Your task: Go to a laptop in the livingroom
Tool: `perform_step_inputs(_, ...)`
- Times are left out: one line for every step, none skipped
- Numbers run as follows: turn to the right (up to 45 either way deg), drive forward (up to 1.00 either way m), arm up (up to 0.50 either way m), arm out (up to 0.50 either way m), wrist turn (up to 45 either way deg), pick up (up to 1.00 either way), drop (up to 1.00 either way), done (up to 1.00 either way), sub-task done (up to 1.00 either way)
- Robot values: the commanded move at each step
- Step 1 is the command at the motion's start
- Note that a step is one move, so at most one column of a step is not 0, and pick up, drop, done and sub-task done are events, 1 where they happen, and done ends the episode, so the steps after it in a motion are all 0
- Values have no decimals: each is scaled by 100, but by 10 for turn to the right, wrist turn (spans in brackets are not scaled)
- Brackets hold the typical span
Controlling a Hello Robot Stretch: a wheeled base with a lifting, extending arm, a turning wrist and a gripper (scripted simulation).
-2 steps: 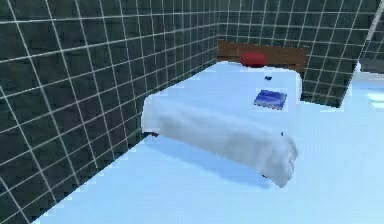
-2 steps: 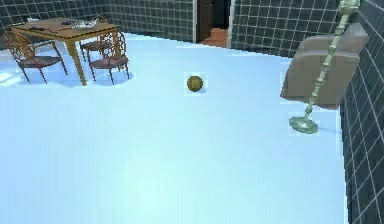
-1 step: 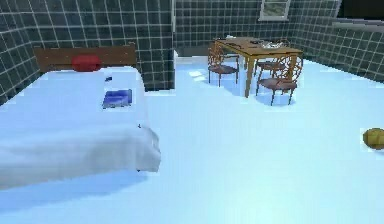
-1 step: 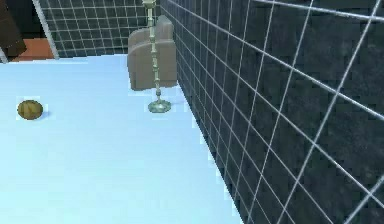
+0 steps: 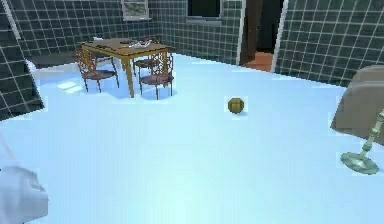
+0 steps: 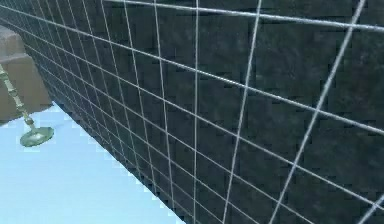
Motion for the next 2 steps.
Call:
perform_step_inputs(0,100,0,0,0,0,0,0,0)
perform_step_inputs(0,100,0,0,0,0,0,0,0)
